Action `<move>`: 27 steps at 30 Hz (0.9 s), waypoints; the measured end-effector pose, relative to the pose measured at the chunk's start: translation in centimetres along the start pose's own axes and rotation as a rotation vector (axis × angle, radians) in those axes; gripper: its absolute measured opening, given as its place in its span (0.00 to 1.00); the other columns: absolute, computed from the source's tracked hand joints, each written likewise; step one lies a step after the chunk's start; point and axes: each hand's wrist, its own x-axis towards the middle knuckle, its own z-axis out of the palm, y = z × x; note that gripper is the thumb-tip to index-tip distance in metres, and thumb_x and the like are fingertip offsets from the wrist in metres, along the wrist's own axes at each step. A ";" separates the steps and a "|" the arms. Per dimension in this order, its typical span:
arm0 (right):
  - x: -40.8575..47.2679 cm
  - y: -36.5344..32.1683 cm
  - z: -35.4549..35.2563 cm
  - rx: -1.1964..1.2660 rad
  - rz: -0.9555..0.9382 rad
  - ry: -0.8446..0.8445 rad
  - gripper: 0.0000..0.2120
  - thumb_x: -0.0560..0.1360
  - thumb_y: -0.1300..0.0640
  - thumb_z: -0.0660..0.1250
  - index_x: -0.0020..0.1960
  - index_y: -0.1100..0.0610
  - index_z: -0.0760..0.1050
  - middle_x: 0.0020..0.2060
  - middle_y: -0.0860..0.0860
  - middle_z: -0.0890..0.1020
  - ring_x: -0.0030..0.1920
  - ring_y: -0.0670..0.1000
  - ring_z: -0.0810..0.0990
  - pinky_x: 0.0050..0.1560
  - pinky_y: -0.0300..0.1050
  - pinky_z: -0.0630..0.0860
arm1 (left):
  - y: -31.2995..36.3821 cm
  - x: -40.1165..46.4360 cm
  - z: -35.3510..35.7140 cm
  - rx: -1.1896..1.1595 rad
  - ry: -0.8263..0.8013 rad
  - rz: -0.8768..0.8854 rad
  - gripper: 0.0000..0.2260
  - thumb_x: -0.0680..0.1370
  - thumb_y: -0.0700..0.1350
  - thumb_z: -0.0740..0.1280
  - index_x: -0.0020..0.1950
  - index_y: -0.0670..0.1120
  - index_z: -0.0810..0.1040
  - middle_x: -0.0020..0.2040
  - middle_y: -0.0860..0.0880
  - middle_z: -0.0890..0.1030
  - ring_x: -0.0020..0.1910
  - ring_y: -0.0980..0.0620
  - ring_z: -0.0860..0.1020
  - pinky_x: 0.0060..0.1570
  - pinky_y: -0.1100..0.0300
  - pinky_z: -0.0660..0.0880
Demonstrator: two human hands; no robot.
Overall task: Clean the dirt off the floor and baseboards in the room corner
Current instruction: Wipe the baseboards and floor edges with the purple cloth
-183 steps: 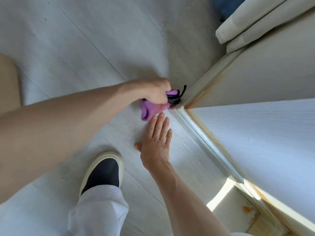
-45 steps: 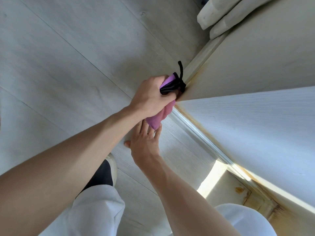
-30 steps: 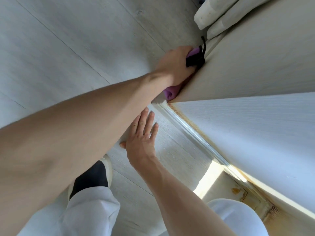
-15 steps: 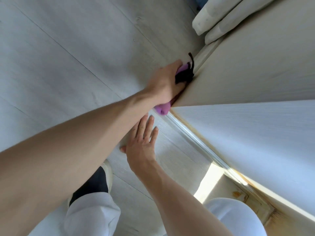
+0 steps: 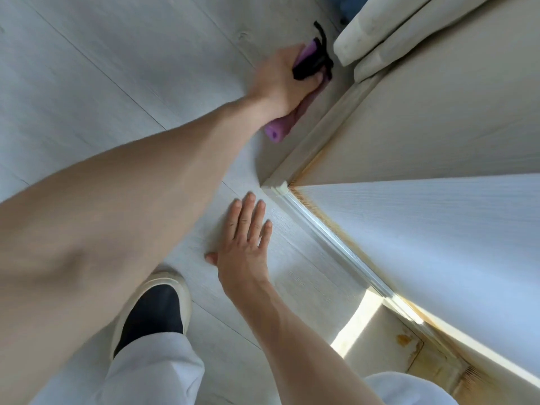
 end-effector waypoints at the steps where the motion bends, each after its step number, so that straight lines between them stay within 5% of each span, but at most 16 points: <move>1: 0.1 0.0 0.1 -0.002 -0.006 0.020 0.57 0.78 0.35 0.63 0.77 0.66 0.24 0.77 0.65 0.27 0.78 0.69 0.30 0.80 0.66 0.45 | -0.9 0.0 -0.5 -0.002 -0.034 -0.028 0.05 0.78 0.53 0.70 0.50 0.54 0.79 0.41 0.60 0.79 0.42 0.60 0.77 0.38 0.69 0.69; 6: 0.0 0.0 0.5 -0.024 0.009 0.039 0.58 0.77 0.34 0.63 0.78 0.66 0.26 0.78 0.66 0.29 0.79 0.69 0.33 0.80 0.66 0.49 | -1.6 0.1 1.0 -0.053 -0.213 -0.078 0.10 0.79 0.52 0.71 0.60 0.55 0.84 0.51 0.55 0.85 0.53 0.54 0.83 0.54 0.58 0.78; 11: 0.0 0.1 0.3 -0.019 -0.002 0.013 0.59 0.78 0.34 0.62 0.75 0.67 0.21 0.77 0.66 0.27 0.78 0.68 0.31 0.80 0.66 0.43 | -0.1 -3.8 3.1 -0.017 -0.231 -0.005 0.09 0.81 0.52 0.69 0.58 0.54 0.84 0.45 0.56 0.82 0.48 0.53 0.81 0.45 0.58 0.73; 16: 0.1 -0.3 0.7 -0.012 0.020 0.059 0.59 0.76 0.33 0.63 0.79 0.68 0.28 0.79 0.68 0.33 0.79 0.71 0.37 0.79 0.67 0.52 | -2.3 -10.4 0.3 -0.019 -0.221 0.059 0.08 0.78 0.50 0.68 0.52 0.49 0.84 0.38 0.59 0.76 0.35 0.62 0.77 0.35 0.66 0.68; 20: 0.2 0.1 -0.3 -0.024 0.002 -0.038 0.53 0.79 0.38 0.58 0.78 0.68 0.26 0.77 0.68 0.28 0.78 0.71 0.32 0.79 0.68 0.44 | -0.9 -7.3 2.1 -0.013 -0.208 0.004 0.08 0.81 0.53 0.68 0.55 0.52 0.84 0.37 0.61 0.76 0.44 0.54 0.80 0.40 0.59 0.68; 22: -0.1 0.3 -1.2 -0.051 -0.053 -0.137 0.42 0.81 0.47 0.48 0.78 0.68 0.26 0.75 0.70 0.26 0.75 0.72 0.27 0.78 0.70 0.39 | 0.2 -6.5 3.8 -0.052 -0.189 -0.034 0.13 0.82 0.55 0.66 0.64 0.55 0.82 0.48 0.59 0.82 0.54 0.53 0.80 0.48 0.59 0.71; 24: -0.3 0.5 -2.1 -0.086 -0.082 -0.192 0.39 0.77 0.51 0.42 0.79 0.68 0.29 0.76 0.72 0.29 0.74 0.74 0.26 0.78 0.71 0.40 | 0.5 -8.5 3.8 -0.155 -0.186 -0.026 0.18 0.82 0.53 0.66 0.72 0.56 0.77 0.65 0.57 0.82 0.65 0.56 0.78 0.62 0.63 0.71; 25: -0.2 0.5 -2.1 -0.088 -0.082 -0.185 0.38 0.79 0.50 0.43 0.79 0.68 0.29 0.76 0.71 0.30 0.74 0.74 0.26 0.78 0.71 0.40 | 0.1 -9.8 3.1 -0.190 -0.200 -0.007 0.18 0.83 0.53 0.66 0.73 0.56 0.77 0.66 0.58 0.81 0.66 0.58 0.78 0.64 0.63 0.72; 27: 0.0 0.4 -1.3 -0.078 -0.055 -0.177 0.43 0.84 0.44 0.49 0.77 0.68 0.25 0.76 0.70 0.28 0.74 0.73 0.27 0.78 0.70 0.38 | -1.5 -12.4 0.7 -0.121 -0.273 -0.008 0.10 0.83 0.55 0.66 0.59 0.55 0.84 0.49 0.57 0.86 0.49 0.59 0.83 0.52 0.58 0.79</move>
